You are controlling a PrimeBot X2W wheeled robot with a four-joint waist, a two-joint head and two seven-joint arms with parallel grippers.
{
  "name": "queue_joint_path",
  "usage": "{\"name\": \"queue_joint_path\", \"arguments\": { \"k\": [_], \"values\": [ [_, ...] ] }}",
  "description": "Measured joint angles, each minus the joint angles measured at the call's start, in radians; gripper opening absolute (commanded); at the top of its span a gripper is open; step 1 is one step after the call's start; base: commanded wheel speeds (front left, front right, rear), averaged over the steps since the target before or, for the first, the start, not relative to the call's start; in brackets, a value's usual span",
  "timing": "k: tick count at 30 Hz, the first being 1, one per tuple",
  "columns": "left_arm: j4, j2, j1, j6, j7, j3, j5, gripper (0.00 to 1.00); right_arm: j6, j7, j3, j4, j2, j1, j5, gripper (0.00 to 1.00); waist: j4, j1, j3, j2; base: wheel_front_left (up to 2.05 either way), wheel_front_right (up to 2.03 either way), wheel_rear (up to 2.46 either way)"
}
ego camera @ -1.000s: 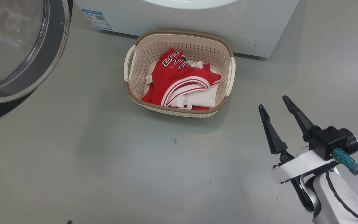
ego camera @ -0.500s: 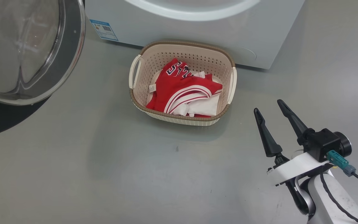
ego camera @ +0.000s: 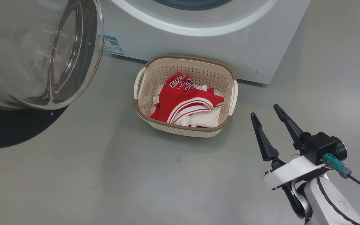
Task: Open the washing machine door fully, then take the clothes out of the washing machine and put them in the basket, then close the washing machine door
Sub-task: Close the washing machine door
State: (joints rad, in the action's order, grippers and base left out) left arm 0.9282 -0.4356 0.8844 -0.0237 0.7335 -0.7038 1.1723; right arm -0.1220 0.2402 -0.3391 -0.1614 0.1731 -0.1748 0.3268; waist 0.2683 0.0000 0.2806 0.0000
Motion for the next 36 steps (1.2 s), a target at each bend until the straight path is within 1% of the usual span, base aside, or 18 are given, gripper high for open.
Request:
{"name": "queue_joint_path", "arguments": {
  "k": [7, 10, 15, 23, 26, 36],
  "values": [
    [-0.015, 0.026, -0.036, 0.023, 0.051, 0.011, 0.007, 0.0, 0.0, 0.003, -0.001, -0.014, -0.011, 0.017, 0.008, 1.0, 0.007, 0.0, -0.028, 0.0, 0.0, 0.0, 0.0],
    [-0.033, 0.044, -0.053, 0.041, 0.08, 0.025, 0.009, 0.0, 0.0, 0.003, -0.002, -0.02, -0.015, 0.021, 0.009, 1.0, 0.011, 0.0, -0.041, 0.0, 0.0, 0.0, 0.0],
    [-0.064, 0.084, -0.084, 0.071, 0.13, 0.042, 0.035, 0.0, 0.0, 0.003, -0.004, -0.025, -0.018, 0.022, 0.016, 1.0, 0.016, 0.0, -0.061, 0.0, 0.0, 0.0, 0.0],
    [-0.135, 0.141, -0.135, 0.09, 0.191, 0.057, 0.053, 0.0, 0.0, 0.003, -0.016, -0.03, -0.027, 0.026, 0.018, 1.0, 0.02, 0.0, -0.083, 0.0, 0.0, 0.0, 0.0],
    [-0.17, 0.173, -0.157, 0.099, 0.213, 0.063, 0.058, 0.0, 0.0, 0.003, -0.016, -0.032, -0.028, 0.03, 0.018, 1.0, 0.019, 0.0, -0.088, 0.0, 0.0, 0.0, 0.0],
    [-0.298, 0.304, -0.223, 0.1, 0.268, 0.106, 0.072, 0.0, 0.0, 0.003, -0.012, -0.035, -0.029, 0.041, 0.019, 1.0, 0.022, 0.0, -0.098, 0.0, 0.0, 0.0, 0.0]
  ]
}}
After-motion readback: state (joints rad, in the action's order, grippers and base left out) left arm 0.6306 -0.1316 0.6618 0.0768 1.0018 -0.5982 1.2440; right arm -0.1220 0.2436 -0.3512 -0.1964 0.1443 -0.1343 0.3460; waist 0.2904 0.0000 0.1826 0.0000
